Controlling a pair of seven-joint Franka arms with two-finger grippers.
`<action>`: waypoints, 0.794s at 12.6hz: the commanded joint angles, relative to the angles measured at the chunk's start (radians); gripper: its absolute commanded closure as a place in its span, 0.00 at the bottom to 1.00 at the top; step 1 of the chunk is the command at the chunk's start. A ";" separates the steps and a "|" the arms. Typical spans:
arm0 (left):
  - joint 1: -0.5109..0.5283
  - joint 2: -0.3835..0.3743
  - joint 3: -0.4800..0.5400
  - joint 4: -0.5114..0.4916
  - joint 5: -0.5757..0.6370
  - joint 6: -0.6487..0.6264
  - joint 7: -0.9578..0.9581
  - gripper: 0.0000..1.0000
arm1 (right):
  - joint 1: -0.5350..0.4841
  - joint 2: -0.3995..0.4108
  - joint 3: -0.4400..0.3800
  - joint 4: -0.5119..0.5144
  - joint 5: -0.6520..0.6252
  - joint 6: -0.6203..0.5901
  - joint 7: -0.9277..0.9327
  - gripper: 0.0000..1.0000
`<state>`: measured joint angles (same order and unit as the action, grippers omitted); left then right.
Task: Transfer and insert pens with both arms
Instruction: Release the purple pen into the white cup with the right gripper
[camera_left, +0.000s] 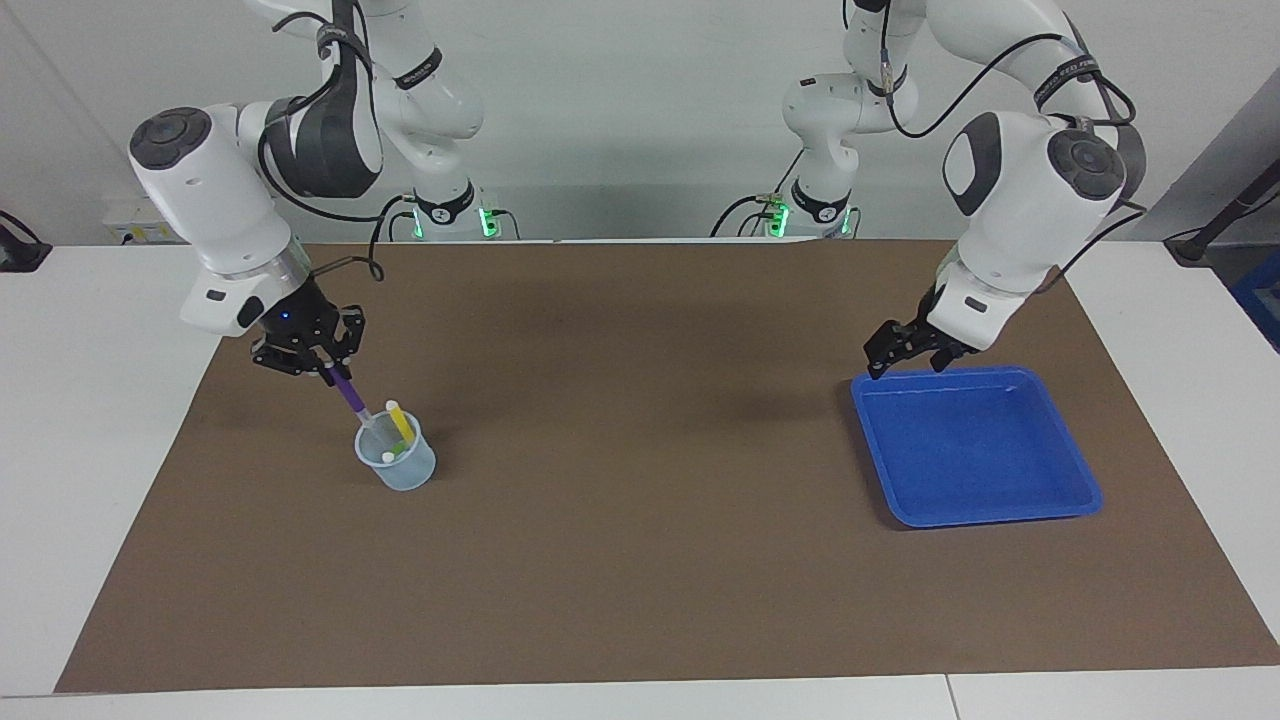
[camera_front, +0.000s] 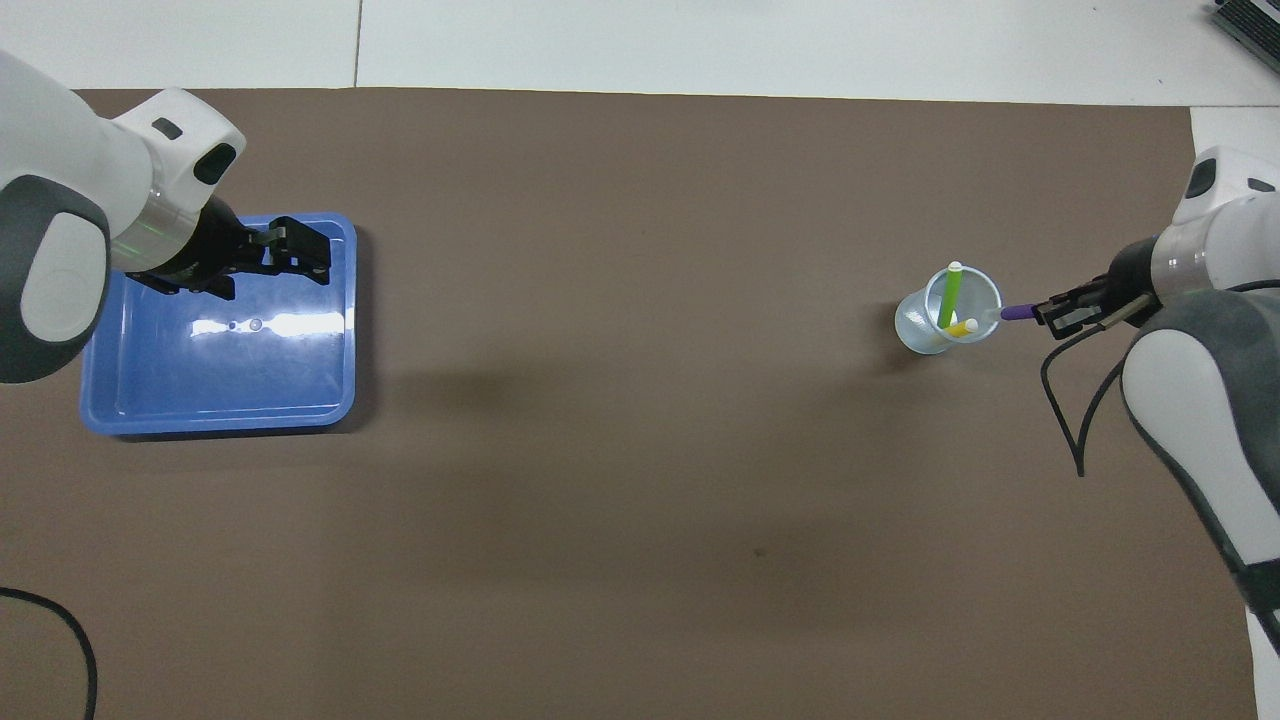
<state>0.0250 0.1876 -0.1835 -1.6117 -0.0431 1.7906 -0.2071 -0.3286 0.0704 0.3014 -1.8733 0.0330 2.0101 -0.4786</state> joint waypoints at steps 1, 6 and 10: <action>0.032 -0.059 -0.022 -0.002 0.051 -0.049 0.044 0.00 | -0.001 0.009 0.005 -0.041 -0.021 0.055 0.002 1.00; 0.062 -0.170 -0.008 0.001 0.051 -0.149 0.146 0.00 | 0.002 0.012 0.005 -0.106 -0.021 0.119 0.066 1.00; 0.075 -0.194 0.010 -0.001 0.080 -0.178 0.251 0.00 | 0.002 0.016 0.008 -0.070 -0.021 0.076 0.097 0.00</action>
<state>0.0918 0.0019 -0.1735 -1.6052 -0.0039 1.6306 -0.0074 -0.3222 0.0917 0.3033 -1.9608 0.0329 2.1145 -0.4121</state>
